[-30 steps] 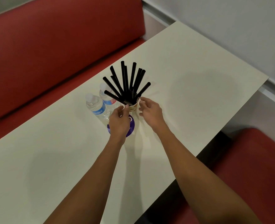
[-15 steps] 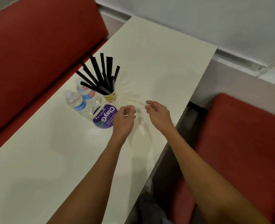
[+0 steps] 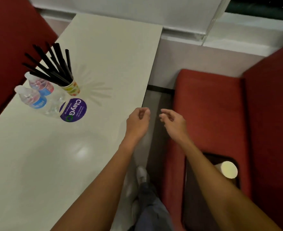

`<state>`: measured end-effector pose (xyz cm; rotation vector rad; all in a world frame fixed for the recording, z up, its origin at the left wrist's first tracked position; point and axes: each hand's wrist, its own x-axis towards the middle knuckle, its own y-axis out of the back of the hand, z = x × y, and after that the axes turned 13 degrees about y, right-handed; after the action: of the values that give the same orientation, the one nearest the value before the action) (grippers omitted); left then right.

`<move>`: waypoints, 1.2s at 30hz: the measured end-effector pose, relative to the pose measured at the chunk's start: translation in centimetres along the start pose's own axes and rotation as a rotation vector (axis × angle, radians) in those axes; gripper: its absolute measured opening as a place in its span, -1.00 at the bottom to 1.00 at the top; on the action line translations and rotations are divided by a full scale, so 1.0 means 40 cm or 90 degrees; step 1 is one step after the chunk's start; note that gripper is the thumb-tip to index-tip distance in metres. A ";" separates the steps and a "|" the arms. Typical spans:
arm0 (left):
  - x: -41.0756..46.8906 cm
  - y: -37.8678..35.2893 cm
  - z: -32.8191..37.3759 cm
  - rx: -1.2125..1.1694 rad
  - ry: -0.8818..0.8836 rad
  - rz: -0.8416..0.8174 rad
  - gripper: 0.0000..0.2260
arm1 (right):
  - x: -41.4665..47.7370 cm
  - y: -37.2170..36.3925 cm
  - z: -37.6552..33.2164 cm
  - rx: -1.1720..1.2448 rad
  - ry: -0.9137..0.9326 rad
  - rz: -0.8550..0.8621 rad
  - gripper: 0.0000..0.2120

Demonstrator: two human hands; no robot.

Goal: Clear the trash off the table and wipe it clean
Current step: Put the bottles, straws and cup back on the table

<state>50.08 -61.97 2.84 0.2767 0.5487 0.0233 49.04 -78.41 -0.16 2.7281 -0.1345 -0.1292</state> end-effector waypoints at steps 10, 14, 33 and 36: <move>-0.086 -0.312 -0.107 0.057 0.003 -0.127 -0.90 | -0.209 0.247 0.188 -0.046 -0.058 0.126 -0.79; -0.056 -0.452 -0.200 0.107 0.023 -0.167 -0.80 | -0.268 0.335 0.272 -0.066 -0.112 0.174 -0.80; -0.013 -0.891 -0.356 0.402 0.181 -0.388 -0.56 | -0.334 0.520 0.688 -0.130 -0.375 0.202 -0.56; 0.001 -0.917 -0.370 0.411 0.210 -0.410 -0.49 | -0.328 0.524 0.712 -0.120 -0.431 0.226 -0.55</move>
<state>40.54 -93.52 -19.03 0.7202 0.9478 -0.7551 31.32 -107.21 -16.90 2.3203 -0.7446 -0.9020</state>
